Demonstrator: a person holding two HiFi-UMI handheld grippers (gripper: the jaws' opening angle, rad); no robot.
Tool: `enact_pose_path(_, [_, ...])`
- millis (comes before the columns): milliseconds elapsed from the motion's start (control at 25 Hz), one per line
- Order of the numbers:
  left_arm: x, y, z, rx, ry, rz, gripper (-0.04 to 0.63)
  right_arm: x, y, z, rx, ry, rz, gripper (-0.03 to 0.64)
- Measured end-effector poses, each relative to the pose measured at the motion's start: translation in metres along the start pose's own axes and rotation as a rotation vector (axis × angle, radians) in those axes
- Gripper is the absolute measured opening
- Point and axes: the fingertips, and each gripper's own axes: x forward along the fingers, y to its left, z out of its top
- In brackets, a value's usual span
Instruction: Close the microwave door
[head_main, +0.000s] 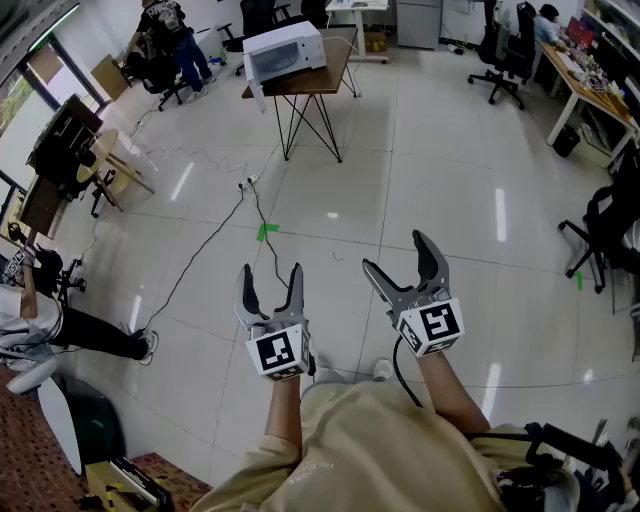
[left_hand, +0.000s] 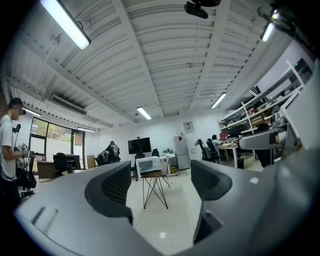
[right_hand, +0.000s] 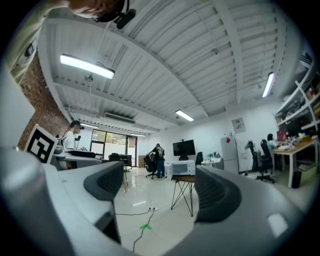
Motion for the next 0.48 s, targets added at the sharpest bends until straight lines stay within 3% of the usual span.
enact_pose_path(160, [0.018,-0.026,-0.011,0.007,0.01,-0.026,0.377,0.001,-0.023,-0.011,0.026,0.011,0.022,0.436])
enact_pose_path(280, [0.029,-0.022,-0.023,0.004,0.042,-0.022,0.377,0.012,-0.022,-0.007,-0.002,-0.017,0.041,0.436])
enact_pose_path(480, [0.057,0.003,-0.035,-0.008,0.027,-0.05,0.359,0.052,-0.009,-0.011,-0.047,-0.02,0.051,0.436])
